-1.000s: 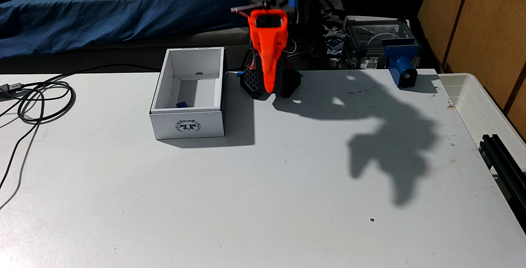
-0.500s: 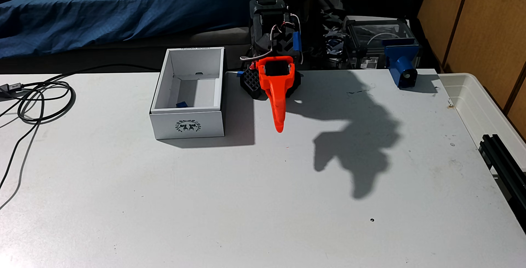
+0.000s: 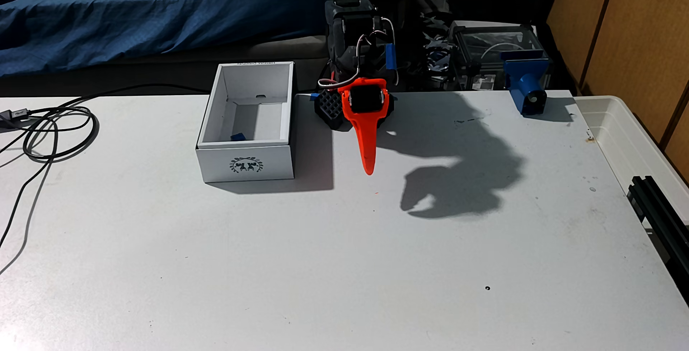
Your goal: Grab the blue brick and place in box
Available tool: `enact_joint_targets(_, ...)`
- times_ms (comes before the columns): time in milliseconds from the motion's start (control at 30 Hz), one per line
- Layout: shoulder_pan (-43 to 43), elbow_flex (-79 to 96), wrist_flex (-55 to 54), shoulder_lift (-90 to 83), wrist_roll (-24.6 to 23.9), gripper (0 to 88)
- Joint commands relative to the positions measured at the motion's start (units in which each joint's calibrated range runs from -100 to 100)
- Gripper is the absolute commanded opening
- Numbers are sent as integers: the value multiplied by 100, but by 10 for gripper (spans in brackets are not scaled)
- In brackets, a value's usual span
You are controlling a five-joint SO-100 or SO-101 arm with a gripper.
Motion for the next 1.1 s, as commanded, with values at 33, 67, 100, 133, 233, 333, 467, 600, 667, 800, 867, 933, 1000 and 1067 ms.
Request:
enact_joint_targets(33,2,-106,32,-59,-13,9)
enact_joint_targets(67,-5,-106,32,-59,-13,9)
enact_joint_targets(100,-5,-106,32,-59,-13,9)
enact_joint_targets(133,-5,-106,32,-59,-8,9)
enact_joint_targets(233,-5,-106,-12,-59,8,9)
enact_joint_targets(333,-5,-106,-12,-59,8,9)
enact_joint_targets(467,-5,-106,-12,-59,13,9)
enact_joint_targets(600,-5,-97,-12,-59,13,9)
enact_joint_targets(667,-5,-97,-12,-59,13,9)
enact_joint_targets(800,-5,-97,-12,-59,13,9)
enact_joint_targets(867,-5,-97,-12,-59,13,9)
enact_joint_targets(933,-5,-97,-12,-59,13,9)
enact_joint_targets(1000,-5,-97,-12,-59,13,9)
enact_joint_targets(1067,-5,-97,-12,-59,13,9)
